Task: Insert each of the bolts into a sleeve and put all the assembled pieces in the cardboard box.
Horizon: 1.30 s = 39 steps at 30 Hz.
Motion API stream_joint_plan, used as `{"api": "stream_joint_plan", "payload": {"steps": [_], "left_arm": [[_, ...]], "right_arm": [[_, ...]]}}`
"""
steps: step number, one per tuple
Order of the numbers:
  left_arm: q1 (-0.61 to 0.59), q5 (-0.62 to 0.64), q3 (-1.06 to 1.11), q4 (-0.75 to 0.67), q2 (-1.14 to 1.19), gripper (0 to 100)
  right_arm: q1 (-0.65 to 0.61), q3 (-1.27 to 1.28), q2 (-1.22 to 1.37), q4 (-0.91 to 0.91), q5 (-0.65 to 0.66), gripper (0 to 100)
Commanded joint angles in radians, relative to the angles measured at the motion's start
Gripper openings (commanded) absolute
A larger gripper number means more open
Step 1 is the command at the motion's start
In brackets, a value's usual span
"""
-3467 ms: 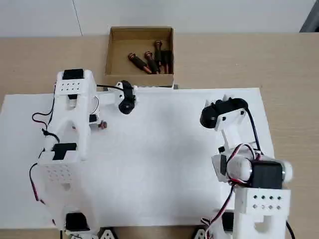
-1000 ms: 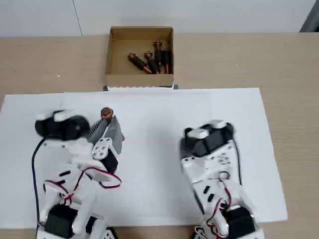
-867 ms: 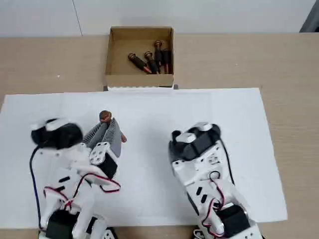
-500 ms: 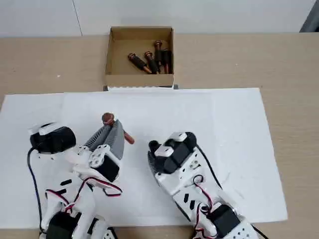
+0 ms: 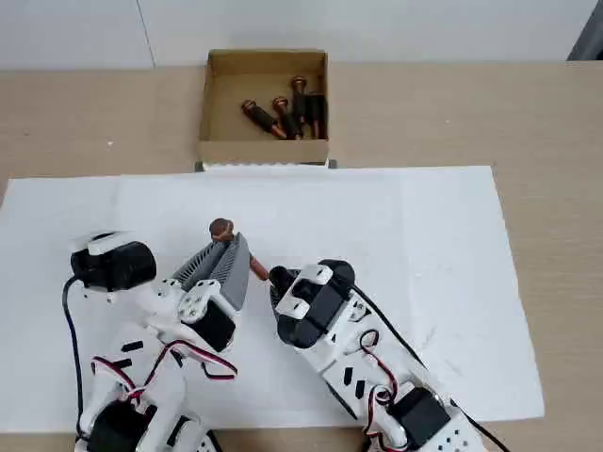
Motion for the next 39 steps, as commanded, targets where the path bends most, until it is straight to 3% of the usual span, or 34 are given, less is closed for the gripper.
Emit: {"api": "stream_joint_plan", "payload": {"steps": [1, 18, 26, 35, 39], "left_arm": [[0.021, 0.008, -0.002, -0.031, -0.014, 1], [0.046, 0.003, 0.054, -0.112, -0.012, 1], [0.092, -0.061, 0.048, 0.034, -0.014, 1], [0.176, -0.069, 0.054, 0.074, -0.011, 1], [0.183, -0.15, 0.068, 0.109, -0.009, 1]], "right_arm": [[-0.008, -0.017, -0.01, -0.036, 0.011, 0.2], [-0.05, -0.02, -0.01, -0.036, 0.011, 0.2], [-0.05, -0.032, -0.01, -0.036, 0.011, 0.2], [-0.05, -0.064, -0.01, -0.036, 0.012, 0.2], [-0.05, -0.066, -0.01, -0.036, 0.012, 0.2]]}}
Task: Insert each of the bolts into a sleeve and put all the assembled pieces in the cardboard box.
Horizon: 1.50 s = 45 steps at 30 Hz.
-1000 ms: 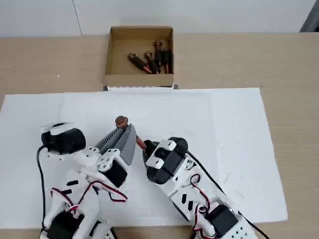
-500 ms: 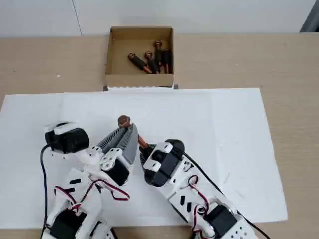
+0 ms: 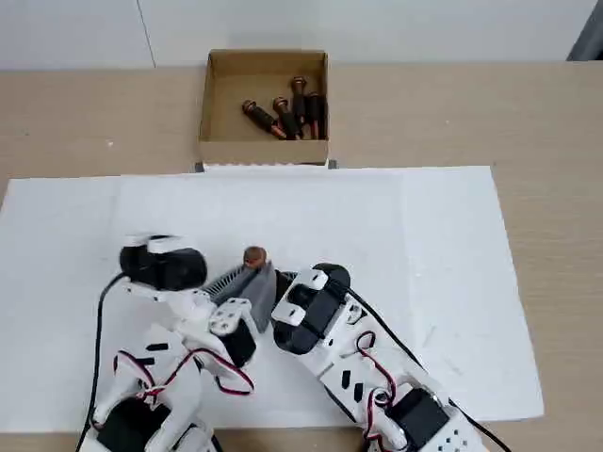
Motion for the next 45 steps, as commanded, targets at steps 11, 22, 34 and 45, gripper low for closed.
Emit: {"api": "stream_joint_plan", "payload": {"steps": [11, 22, 34, 45], "left_arm": [[0.021, -0.072, 0.015, 0.034, -0.006, 19], [-0.133, -0.204, -0.073, 0.034, -0.005, 19], [-0.253, -0.321, -0.15, 0.029, -0.006, 1], [-0.457, -0.511, 0.042, 0.029, -0.008, 1]], "right_arm": [[-0.013, -0.057, -0.01, -0.021, 0.011, 0.2], [-0.012, -0.055, -0.01, -0.019, 0.011, 0.2], [0.113, -0.049, -0.01, -0.024, 0.003, 0.2], [0.377, -0.057, -0.01, -0.021, -0.031, 0.2]]}}
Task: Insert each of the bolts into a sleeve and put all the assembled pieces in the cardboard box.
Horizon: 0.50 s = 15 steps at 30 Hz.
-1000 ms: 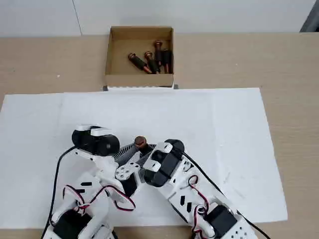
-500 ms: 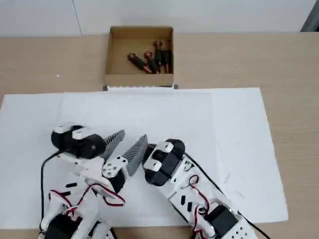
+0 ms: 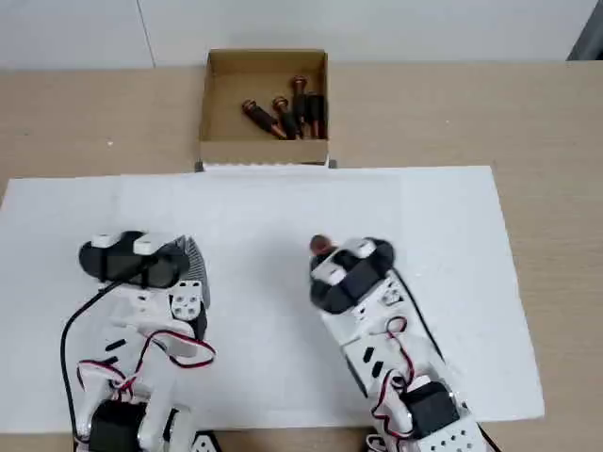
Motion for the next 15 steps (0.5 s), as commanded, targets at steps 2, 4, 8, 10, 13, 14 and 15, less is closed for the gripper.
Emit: {"api": "stream_joint_plan", "payload": {"steps": [2, 4, 8, 10, 13, 14, 15], "left_arm": [[-0.035, -0.054, 0.056, -0.006, -0.008, 1], [-0.032, -0.054, 0.09, -0.017, -0.008, 1], [-0.032, -0.057, 0.15, -0.025, -0.008, 1], [-0.032, -0.057, 0.17, -0.023, -0.008, 1], [-0.031, -0.058, 0.191, -0.021, -0.008, 1], [-0.031, -0.058, 0.202, -0.021, -0.008, 1], [-0.031, -0.058, 0.214, -0.021, -0.008, 1]], "right_arm": [[0.101, -0.098, 0.001, -0.013, -0.115, 0.2], [0.125, -0.141, 0.002, 0.016, -0.167, 0.2], [0.124, -0.207, 0.002, 0.082, -0.178, 0.2], [0.124, -0.233, 0.013, 0.085, -0.178, 0.2], [0.124, -0.299, 0.091, 0.085, -0.173, 0.2], [0.124, -0.33, 0.136, 0.084, -0.173, 0.2], [0.122, -0.368, 0.188, 0.076, -0.178, 0.2]]}}
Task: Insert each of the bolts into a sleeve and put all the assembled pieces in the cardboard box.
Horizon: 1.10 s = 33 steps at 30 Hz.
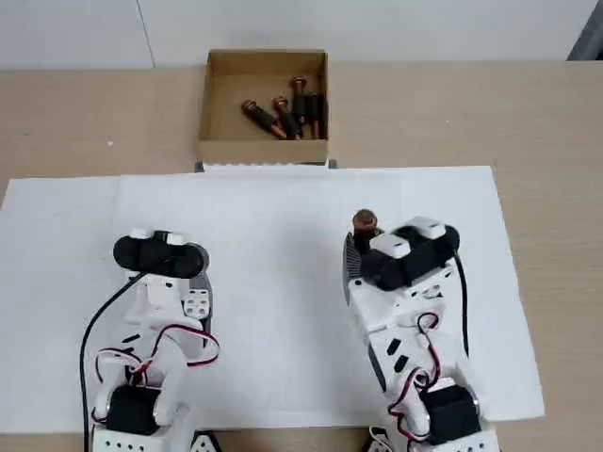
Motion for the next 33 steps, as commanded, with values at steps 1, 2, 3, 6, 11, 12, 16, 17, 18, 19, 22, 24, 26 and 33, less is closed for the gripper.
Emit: {"api": "stream_joint_plan", "payload": {"steps": [1, 2, 3, 6, 11, 12, 16, 17, 18, 19, 22, 24, 26, 33], "left_arm": [[-0.005, -0.006, 0.021, -0.021, -0.008, 1], [-0.005, -0.006, 0.031, -0.021, -0.009, 1], [-0.005, -0.006, 0.038, -0.021, -0.009, 1], [-0.005, -0.006, 0.053, -0.021, -0.009, 1], [-0.005, -0.061, 0.061, -0.021, -0.009, 1], [-0.005, -0.072, 0.061, -0.021, -0.009, 1], [-0.005, -0.083, 0.061, -0.021, -0.009, 1], [-0.005, -0.083, 0.061, -0.021, -0.009, 1], [-0.005, -0.083, 0.061, -0.021, -0.009, 1], [-0.005, -0.083, 0.061, -0.021, -0.009, 1], [-0.005, -0.083, 0.061, -0.021, -0.009, 1], [-0.006, -0.083, 0.061, -0.021, -0.009, 1], [-0.008, -0.078, 0.061, -0.017, -0.009, 1], [-0.006, -0.081, 0.061, -0.017, -0.009, 1]], "right_arm": [[0.005, -0.169, 0.151, -0.025, -0.014, 0.2], [0.005, -0.206, 0.217, -0.045, -0.014, 0.2], [0.007, -0.244, 0.286, -0.068, -0.014, 0.2], [0.007, -0.364, 0.492, -0.13, -0.014, 0.2], [0.008, -0.562, 0.803, -0.225, -0.006, 0.3], [0.008, -0.598, 0.862, -0.245, -0.006, 0.3], [0.008, -0.769, 1.089, -0.286, 0.017, 0.3], [0.007, -0.812, 1.142, -0.291, 0.037, 0.3], [0.007, -0.855, 1.194, -0.302, 0.057, 0.3], [0.008, -0.899, 1.247, -0.311, 0.077, 0.3], [0.012, -1.033, 1.388, -0.317, 0.121, 0.3], [0.012, -1.115, 1.478, -0.317, 0.153, 0.3], [0.008, -1.2, 1.561, -0.317, 0.181, 0.3], [0.007, -1.49, 1.867, -0.317, 0.265, 0.3]]}}
